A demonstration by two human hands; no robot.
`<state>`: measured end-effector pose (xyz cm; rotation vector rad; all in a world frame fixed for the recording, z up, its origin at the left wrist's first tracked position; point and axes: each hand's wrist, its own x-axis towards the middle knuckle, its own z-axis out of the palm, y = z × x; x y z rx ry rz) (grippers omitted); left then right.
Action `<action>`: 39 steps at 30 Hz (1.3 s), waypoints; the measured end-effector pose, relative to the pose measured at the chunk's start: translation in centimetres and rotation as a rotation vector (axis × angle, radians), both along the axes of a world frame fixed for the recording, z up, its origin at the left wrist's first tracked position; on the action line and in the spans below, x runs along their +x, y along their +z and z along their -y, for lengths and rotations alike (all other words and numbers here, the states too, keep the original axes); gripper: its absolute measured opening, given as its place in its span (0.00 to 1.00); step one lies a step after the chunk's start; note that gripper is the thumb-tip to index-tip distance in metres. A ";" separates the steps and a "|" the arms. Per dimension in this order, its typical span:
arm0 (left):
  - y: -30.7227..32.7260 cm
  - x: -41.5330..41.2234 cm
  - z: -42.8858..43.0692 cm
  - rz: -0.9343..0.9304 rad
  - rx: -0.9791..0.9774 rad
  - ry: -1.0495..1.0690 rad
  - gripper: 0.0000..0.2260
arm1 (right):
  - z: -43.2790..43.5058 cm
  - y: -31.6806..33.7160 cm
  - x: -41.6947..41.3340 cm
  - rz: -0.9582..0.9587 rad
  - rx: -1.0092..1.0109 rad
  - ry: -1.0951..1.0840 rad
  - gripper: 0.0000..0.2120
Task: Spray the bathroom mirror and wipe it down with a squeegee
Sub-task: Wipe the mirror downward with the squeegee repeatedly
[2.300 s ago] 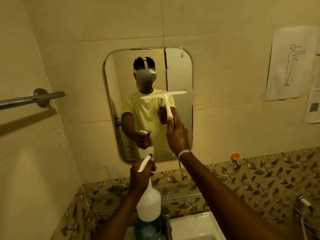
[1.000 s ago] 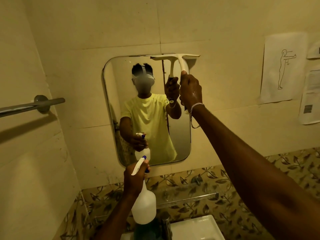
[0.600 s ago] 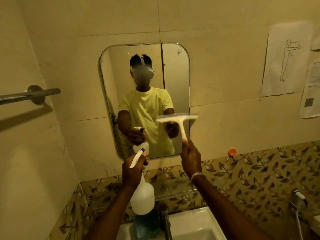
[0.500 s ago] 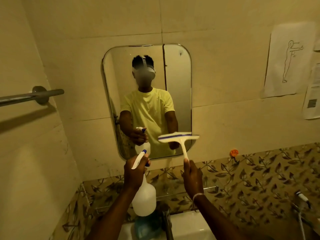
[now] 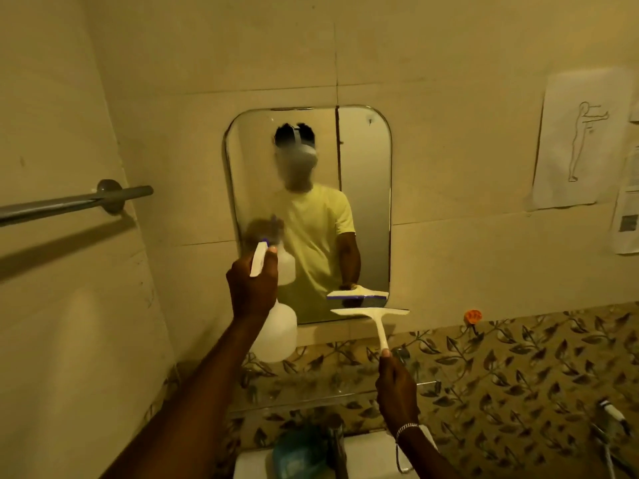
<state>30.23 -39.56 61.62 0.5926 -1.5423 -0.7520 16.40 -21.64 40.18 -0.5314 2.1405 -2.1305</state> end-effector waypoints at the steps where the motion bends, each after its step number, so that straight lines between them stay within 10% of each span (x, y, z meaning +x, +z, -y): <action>1: 0.0 0.0 0.3 0.033 0.028 0.004 0.13 | 0.1 0.3 -0.1 0.001 -0.007 -0.008 0.22; 10: -12.8 0.7 -1.0 0.214 0.368 -0.078 0.14 | -0.3 2.2 0.2 -0.036 -0.068 -0.068 0.21; 19: -13.6 1.1 -1.8 0.179 0.214 -0.175 0.08 | -0.6 5.6 0.6 -0.117 -0.180 -0.043 0.26; 39: -12.6 1.1 -0.5 0.096 0.145 -0.179 0.07 | 5.6 38.6 -5.4 -0.496 -0.248 -0.051 0.21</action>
